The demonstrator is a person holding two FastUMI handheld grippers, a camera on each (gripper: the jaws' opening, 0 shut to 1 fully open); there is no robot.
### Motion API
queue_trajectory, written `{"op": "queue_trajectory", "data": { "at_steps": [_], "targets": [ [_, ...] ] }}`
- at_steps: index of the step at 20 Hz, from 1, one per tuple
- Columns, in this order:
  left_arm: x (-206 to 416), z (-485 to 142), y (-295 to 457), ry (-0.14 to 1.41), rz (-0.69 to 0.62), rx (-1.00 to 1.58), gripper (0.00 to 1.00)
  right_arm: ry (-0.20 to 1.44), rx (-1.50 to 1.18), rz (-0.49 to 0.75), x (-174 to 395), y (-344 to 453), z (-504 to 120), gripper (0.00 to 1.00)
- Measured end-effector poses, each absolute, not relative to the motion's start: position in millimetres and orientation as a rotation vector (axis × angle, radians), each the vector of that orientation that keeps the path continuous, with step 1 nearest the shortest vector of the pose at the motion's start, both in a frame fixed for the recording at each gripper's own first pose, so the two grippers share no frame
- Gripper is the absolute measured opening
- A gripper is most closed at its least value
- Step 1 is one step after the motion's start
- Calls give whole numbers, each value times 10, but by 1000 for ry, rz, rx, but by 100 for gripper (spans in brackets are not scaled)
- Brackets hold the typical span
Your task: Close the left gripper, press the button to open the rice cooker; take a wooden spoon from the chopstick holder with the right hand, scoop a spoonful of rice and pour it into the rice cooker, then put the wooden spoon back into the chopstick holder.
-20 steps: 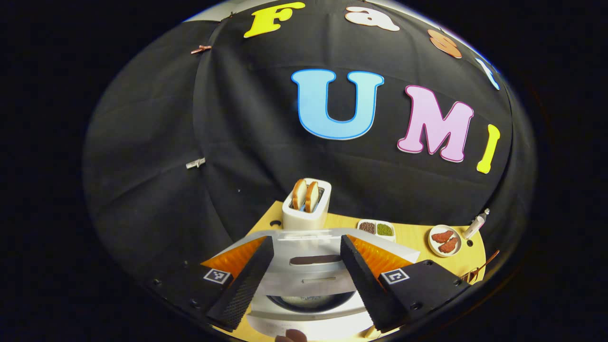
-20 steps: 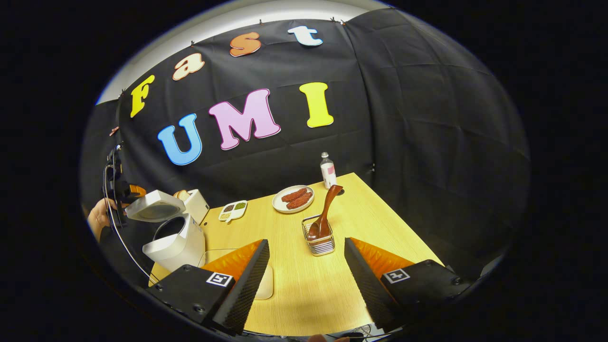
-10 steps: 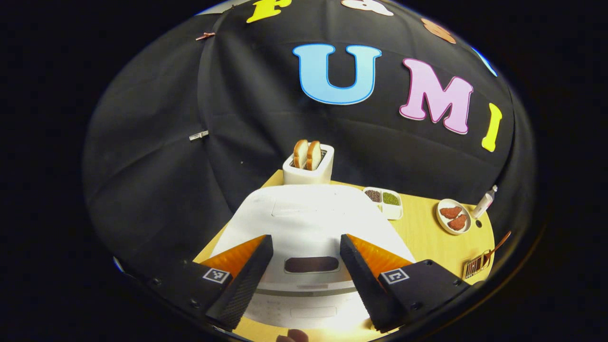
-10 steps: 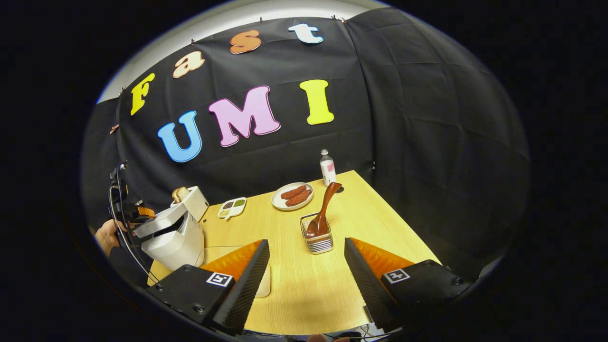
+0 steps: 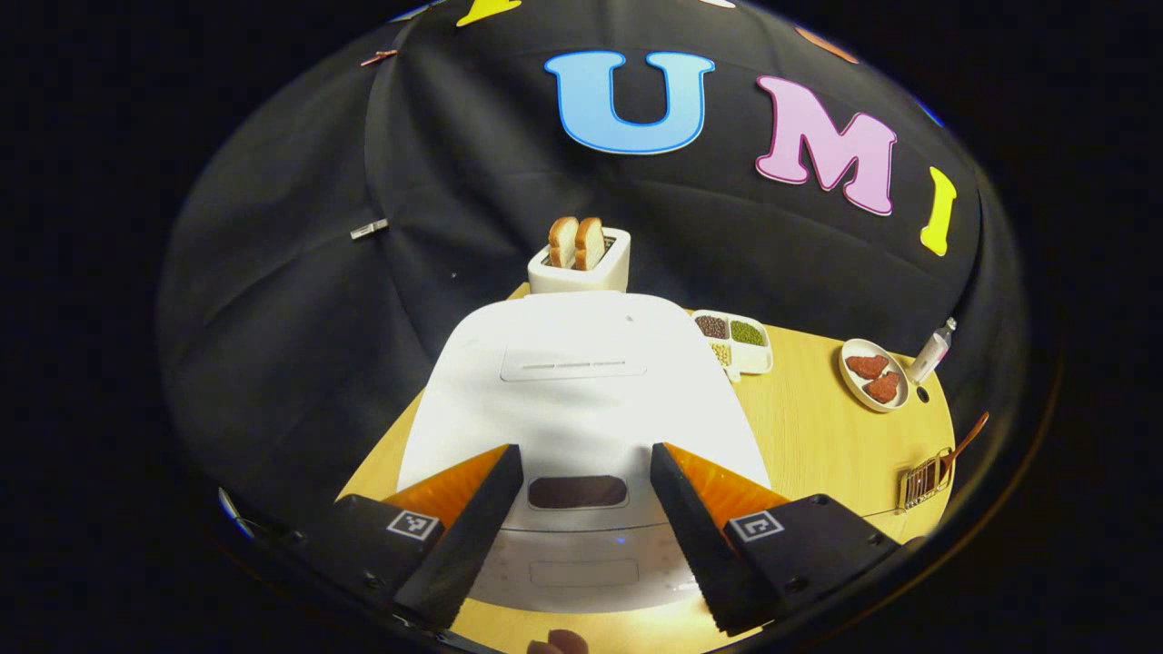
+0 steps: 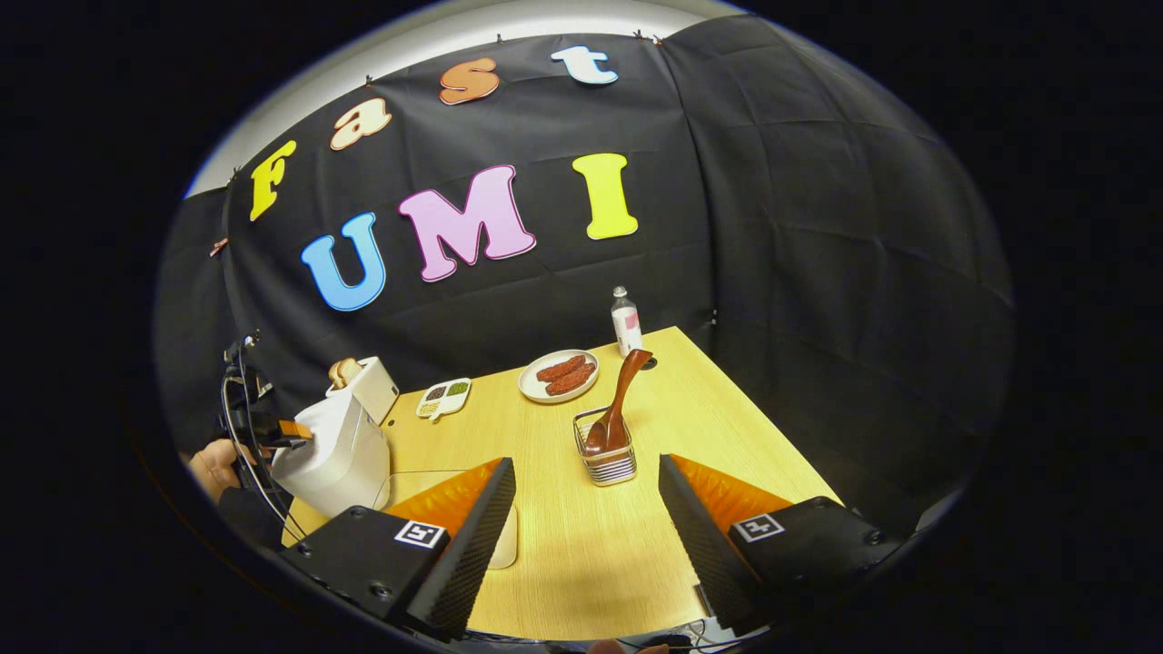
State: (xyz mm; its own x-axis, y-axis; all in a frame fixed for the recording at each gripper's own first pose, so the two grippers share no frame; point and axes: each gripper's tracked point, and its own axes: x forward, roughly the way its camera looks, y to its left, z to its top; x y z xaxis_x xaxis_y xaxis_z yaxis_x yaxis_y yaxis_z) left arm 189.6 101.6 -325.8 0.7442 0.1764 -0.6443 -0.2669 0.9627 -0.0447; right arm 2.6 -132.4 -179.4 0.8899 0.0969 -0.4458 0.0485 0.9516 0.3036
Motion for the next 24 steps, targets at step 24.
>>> {"op": "queue_trajectory", "data": {
  "at_steps": [24],
  "targets": [
    [1378, -1764, 745, 191, 123, -140, 93, 391, 295, 56, 100, -1268, -1512, 98]
  ]
}}
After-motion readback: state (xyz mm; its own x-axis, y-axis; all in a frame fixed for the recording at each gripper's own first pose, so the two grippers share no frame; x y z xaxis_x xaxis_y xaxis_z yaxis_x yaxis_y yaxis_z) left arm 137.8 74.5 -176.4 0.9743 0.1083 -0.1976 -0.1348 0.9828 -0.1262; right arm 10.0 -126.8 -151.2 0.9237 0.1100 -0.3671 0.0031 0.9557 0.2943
